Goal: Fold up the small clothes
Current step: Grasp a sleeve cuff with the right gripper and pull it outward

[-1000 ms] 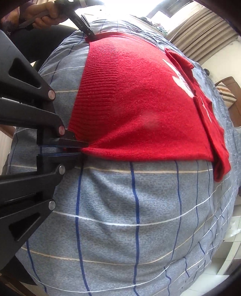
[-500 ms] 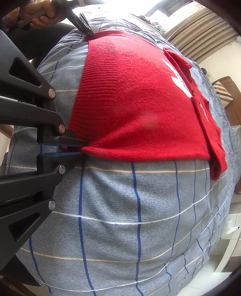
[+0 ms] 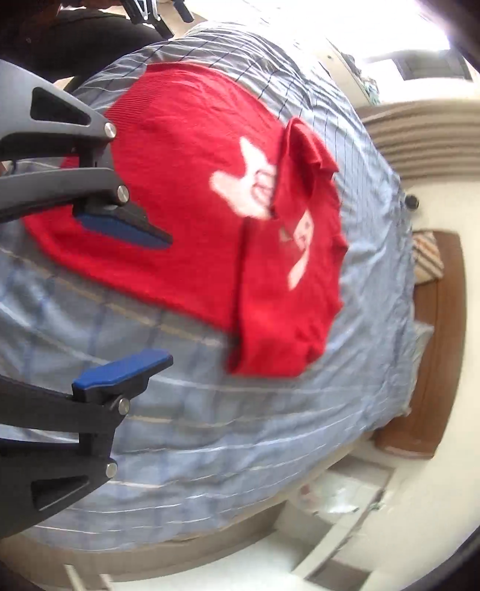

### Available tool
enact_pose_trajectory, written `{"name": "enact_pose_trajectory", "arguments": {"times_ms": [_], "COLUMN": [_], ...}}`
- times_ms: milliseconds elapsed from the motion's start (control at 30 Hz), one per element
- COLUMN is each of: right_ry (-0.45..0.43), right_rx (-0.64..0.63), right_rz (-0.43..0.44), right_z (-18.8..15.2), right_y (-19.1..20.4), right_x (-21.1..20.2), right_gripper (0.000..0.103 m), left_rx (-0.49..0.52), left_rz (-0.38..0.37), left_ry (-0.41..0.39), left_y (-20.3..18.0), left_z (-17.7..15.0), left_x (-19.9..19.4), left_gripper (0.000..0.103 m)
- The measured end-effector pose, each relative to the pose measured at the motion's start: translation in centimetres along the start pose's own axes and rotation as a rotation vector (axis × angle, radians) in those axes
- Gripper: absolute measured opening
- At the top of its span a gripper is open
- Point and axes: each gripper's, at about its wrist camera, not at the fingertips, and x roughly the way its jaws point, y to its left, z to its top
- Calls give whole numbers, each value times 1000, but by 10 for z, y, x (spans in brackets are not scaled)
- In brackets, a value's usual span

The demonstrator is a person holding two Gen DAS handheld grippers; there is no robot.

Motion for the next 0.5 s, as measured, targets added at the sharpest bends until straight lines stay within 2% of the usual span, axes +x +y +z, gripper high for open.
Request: {"name": "enact_pose_trajectory", "arguments": {"times_ms": [133,267,333,400,500], "right_ry": [-2,75,60,10,-80], "right_rx": [-153,-191,-98,42,226], "right_rz": [110,96,84,65,24], "right_z": [47,56,59,61,58], "right_y": [42,67,54,22,-47], "right_x": [73,142,148,131,90], "right_gripper": [59,54,7,7,7], "left_rx": [-87,-110,-109,-122,-149], "left_rz": [-19,0,23,32,25], "left_ry": [8,35,52,67,93], "left_y": [15,25,30,37,46], "left_z": [5,-4,-10,-17,-24], "left_x": [1,3,4,4,7], "left_gripper": [77,78,78,78,78]}}
